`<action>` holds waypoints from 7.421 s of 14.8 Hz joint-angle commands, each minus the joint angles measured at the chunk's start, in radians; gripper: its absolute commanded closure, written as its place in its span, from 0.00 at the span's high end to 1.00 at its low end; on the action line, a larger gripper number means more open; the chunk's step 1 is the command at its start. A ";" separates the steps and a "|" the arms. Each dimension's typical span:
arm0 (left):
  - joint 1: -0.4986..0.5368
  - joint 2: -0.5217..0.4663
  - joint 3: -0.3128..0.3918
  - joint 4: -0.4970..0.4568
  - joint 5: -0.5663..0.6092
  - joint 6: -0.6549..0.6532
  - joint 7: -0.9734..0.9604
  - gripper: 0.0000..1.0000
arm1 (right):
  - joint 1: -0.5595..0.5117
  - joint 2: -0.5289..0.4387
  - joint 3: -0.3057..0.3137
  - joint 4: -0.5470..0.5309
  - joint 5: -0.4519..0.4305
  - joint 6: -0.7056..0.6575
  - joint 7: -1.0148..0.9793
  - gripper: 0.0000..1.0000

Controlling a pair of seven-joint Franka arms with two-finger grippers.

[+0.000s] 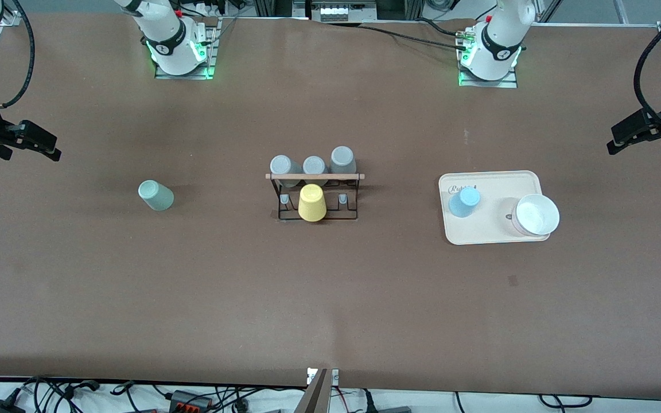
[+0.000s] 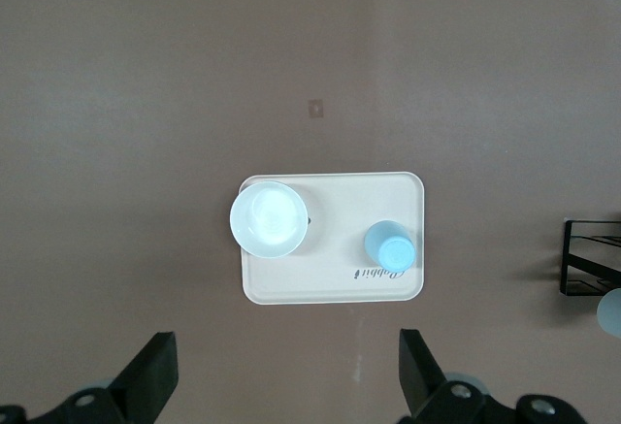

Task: Hang scattered cups on rack with three cups
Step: 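Move the left gripper over the light blue cup on the white tray, then lower the left gripper and grasp the light blue cup, then lift the light blue cup and carry it to the rack, then hang the light blue cup on a rack peg beside the yellow cup, then withdraw the left gripper while the right gripper reaches the mint cup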

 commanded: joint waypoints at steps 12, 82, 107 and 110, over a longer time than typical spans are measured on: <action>-0.033 0.079 -0.010 -0.020 0.029 -0.098 -0.008 1.00 | -0.007 -0.016 0.014 -0.012 -0.005 -0.003 -0.010 1.00; -0.585 0.523 -0.093 0.092 -0.077 0.455 -1.158 0.47 | -0.023 0.013 0.009 -0.010 -0.011 -0.015 -0.023 1.00; -0.638 0.635 -0.090 0.089 -0.008 0.523 -1.201 0.84 | -0.027 0.031 0.009 -0.010 -0.009 -0.006 -0.016 1.00; -0.615 0.598 -0.087 0.091 0.012 0.517 -1.198 0.83 | -0.026 0.033 0.009 -0.010 0.000 -0.002 -0.018 1.00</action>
